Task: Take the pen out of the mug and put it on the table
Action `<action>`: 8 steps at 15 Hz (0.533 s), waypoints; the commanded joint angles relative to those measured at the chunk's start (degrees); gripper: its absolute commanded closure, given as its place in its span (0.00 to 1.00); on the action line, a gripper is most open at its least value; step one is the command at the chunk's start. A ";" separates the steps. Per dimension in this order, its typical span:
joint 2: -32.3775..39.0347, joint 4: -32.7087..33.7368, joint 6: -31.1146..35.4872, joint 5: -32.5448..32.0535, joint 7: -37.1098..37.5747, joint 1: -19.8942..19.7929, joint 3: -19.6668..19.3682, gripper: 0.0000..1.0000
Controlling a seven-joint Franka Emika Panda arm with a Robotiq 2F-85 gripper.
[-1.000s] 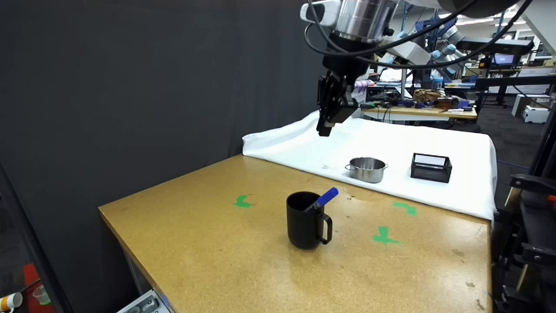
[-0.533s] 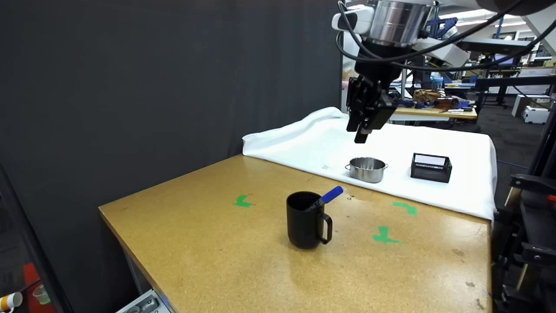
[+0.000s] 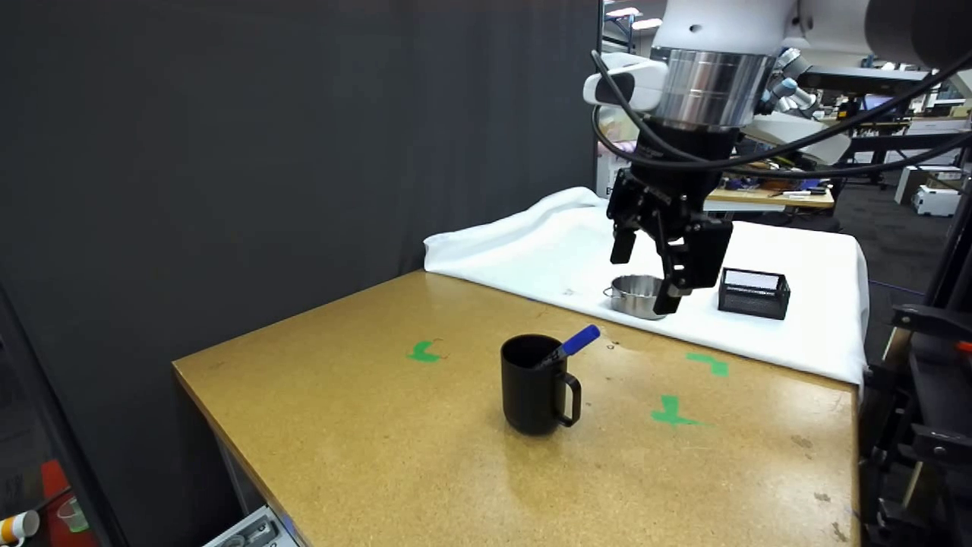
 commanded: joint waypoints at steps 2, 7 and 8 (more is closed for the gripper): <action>4.33 2.90 2.22 0.65 -0.48 0.08 0.44 0.00; 10.73 7.95 3.15 0.84 -0.92 0.00 0.79 0.00; 11.95 8.88 3.15 0.85 -0.97 0.01 0.94 0.00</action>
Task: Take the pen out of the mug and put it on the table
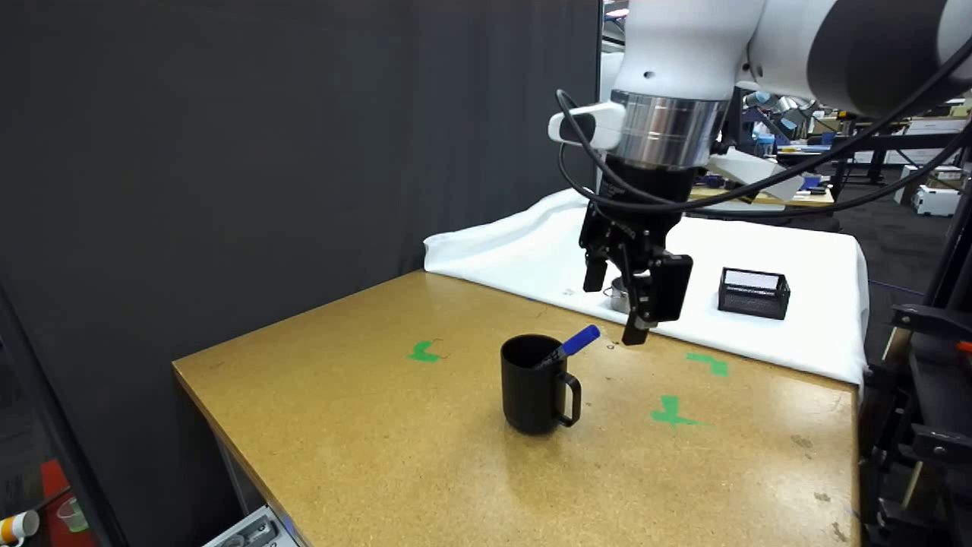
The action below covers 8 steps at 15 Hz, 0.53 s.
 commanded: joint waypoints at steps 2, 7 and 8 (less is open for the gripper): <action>5.92 4.73 0.81 0.72 -1.04 -0.22 0.81 0.00; 8.41 7.03 0.57 0.73 -0.97 0.09 0.72 0.49; 8.53 7.20 0.52 0.78 -0.96 0.10 0.71 0.57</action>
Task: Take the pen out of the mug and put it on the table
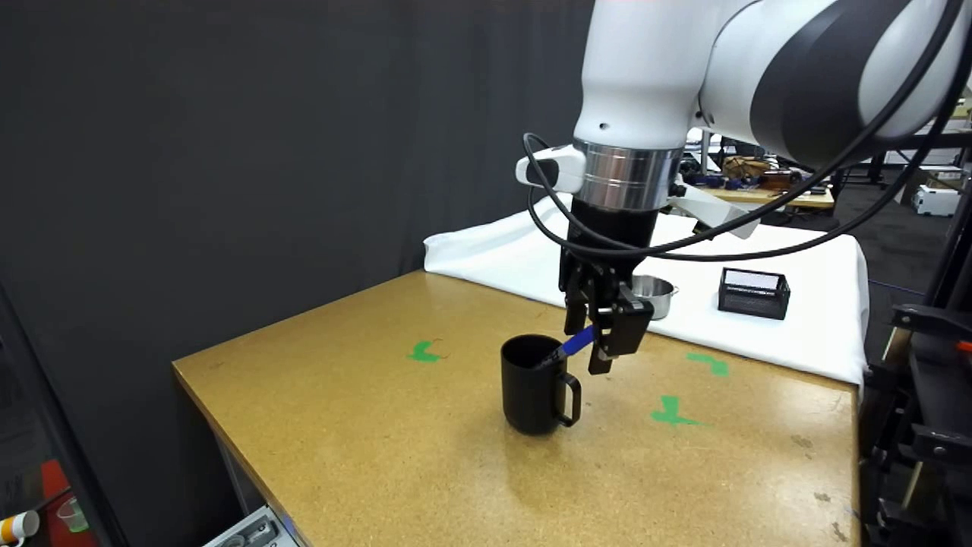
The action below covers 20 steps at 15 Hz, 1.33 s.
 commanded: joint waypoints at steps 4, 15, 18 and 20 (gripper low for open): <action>0.58 1.24 0.00 0.47 -0.51 0.37 -0.17 0.83; -1.08 1.18 -0.63 -1.23 0.75 0.89 -0.87 0.96; -1.27 1.57 -1.19 -1.25 0.61 0.84 -0.99 0.95; -1.13 1.74 -1.04 -1.19 0.55 0.81 -0.96 0.95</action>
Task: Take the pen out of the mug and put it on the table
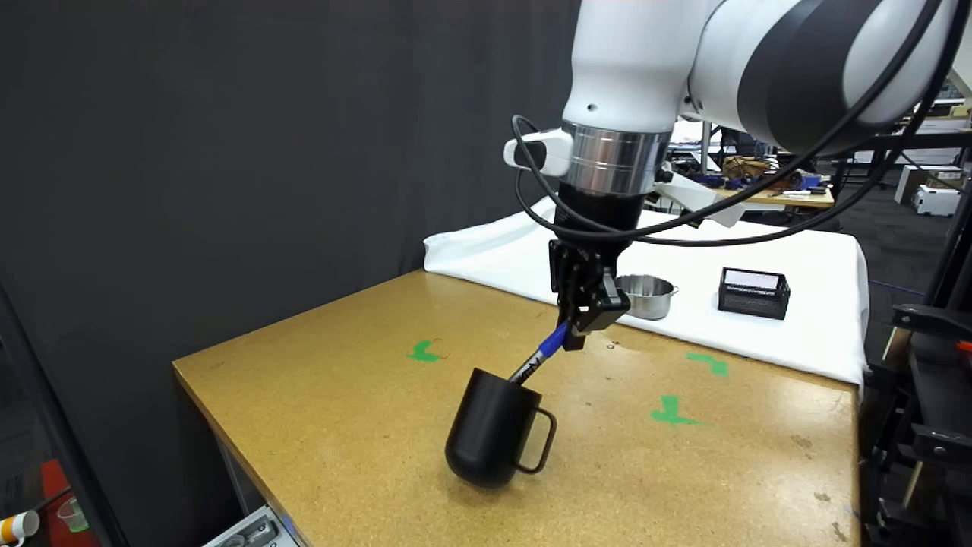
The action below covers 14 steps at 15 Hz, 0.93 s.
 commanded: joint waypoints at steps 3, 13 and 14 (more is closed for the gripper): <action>-0.48 0.44 -0.97 -0.85 0.27 0.41 -0.91 0.95; -11.06 -1.31 -2.84 -4.28 1.99 0.60 -4.13 0.95; -12.33 -1.69 -3.17 -5.10 2.34 0.44 -4.77 0.95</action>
